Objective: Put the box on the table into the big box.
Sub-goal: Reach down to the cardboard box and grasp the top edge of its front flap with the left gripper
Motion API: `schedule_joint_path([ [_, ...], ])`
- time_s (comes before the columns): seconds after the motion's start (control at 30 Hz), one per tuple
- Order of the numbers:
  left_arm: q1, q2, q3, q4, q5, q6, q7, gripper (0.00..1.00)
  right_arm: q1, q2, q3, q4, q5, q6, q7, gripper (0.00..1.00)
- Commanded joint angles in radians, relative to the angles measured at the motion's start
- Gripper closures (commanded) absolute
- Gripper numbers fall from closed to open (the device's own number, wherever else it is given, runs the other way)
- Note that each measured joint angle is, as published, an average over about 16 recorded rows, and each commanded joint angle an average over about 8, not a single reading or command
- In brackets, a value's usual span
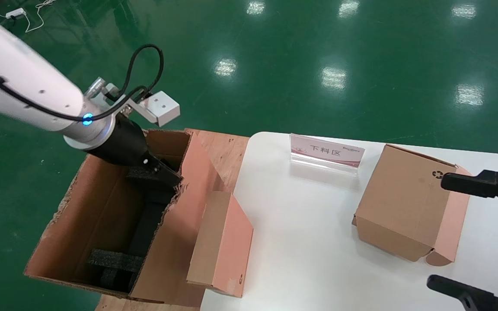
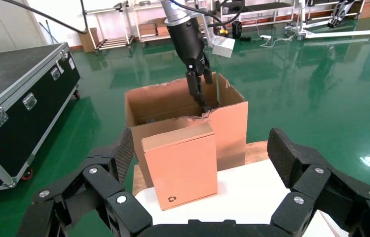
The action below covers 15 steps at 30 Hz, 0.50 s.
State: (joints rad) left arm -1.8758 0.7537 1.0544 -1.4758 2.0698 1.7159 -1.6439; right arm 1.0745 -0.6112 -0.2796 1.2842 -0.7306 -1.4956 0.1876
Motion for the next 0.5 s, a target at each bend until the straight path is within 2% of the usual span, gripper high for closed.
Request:
schedule_joint_path([
  [0.03, -0.050, 0.021, 0.091, -0.002, 0.038, 0.009, -0.086, 0.00, 0.000, 0.000, 0.000, 0.000, 0.000, 0.000, 0.000, 0.00],
  [0.1, -0.085, 0.036, 0.161, -0.002, 0.028, 0.013, -0.152, 0.00, 0.000, 0.000, 0.000, 0.000, 0.000, 0.000, 0.000, 0.00],
  [0.23, -0.134, 0.047, 0.243, 0.004, -0.036, 0.018, -0.239, 0.00, 0.000, 0.000, 0.000, 0.000, 0.000, 0.000, 0.000, 0.00],
  [0.5, -0.207, 0.016, 0.274, 0.044, -0.183, 0.022, -0.313, 0.00, 0.000, 0.000, 0.000, 0.000, 0.000, 0.000, 0.000, 0.00],
])
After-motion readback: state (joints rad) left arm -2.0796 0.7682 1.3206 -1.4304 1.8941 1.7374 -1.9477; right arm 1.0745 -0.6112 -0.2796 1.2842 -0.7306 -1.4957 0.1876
